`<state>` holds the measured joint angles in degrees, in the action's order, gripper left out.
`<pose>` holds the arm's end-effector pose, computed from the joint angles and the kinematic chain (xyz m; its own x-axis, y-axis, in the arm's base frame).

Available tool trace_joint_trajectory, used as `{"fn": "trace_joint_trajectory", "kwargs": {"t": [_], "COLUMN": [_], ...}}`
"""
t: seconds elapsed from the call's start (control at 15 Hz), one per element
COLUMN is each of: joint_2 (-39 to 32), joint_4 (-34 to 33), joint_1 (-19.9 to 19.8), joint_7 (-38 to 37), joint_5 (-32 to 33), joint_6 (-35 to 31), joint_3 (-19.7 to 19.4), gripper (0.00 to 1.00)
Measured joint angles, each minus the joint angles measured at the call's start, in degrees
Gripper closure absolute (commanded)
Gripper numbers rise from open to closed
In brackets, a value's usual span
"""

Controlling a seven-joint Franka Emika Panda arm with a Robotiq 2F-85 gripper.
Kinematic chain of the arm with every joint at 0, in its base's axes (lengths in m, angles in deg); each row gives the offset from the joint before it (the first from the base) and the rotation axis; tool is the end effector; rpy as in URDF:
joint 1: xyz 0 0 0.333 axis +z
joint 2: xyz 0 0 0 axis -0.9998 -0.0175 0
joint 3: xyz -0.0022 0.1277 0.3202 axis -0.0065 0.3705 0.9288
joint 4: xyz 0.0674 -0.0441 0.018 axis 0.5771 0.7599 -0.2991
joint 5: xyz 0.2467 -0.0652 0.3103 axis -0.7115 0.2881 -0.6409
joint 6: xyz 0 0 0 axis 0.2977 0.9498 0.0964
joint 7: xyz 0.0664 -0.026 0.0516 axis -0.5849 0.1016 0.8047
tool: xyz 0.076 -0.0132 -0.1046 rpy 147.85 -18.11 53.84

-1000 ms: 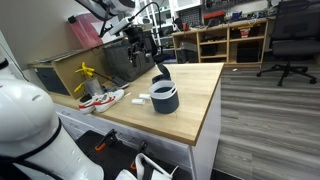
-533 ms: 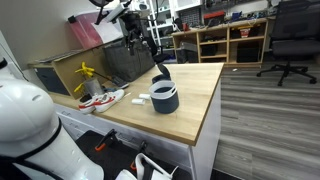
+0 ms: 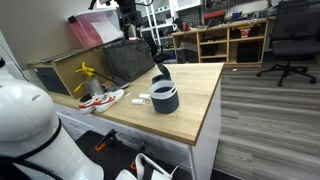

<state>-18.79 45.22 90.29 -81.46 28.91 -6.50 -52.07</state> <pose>0.5273 0.0312 0.5270 0.9644 -0.1867 -0.1875 -0.1852 -0.9824 0.0255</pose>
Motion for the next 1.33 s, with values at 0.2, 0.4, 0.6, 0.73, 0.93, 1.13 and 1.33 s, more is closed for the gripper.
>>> {"fn": "trace_joint_trajectory", "kwargs": {"t": [0.2,0.4,0.6,0.73,0.93,1.13,1.33], "joint_2": [0.31,0.42,0.39,0.09,-0.78,-1.63,-2.48], "joint_4": [-2.45,-4.24,-4.79,-4.8,-4.82,-4.89,-5.05], "joint_1": [0.03,0.06,0.09,0.15,0.33,0.43,0.54], "joint_7": [0.0,0.0,0.0,0.0,-0.01,-0.01,-0.01], "joint_5": [-0.46,-0.5,-0.5,-0.5,-0.5,-0.5,-0.5], "joint_6": [-0.2,-0.56,-1.04,-1.32,-1.6,-1.97,-2.35], "joint_3": [0.14,0.27,0.44,0.6,0.7,0.7,0.7], "gripper": [0.0,0.0,0.0,0.0,0.0,0.0,0.0]}}
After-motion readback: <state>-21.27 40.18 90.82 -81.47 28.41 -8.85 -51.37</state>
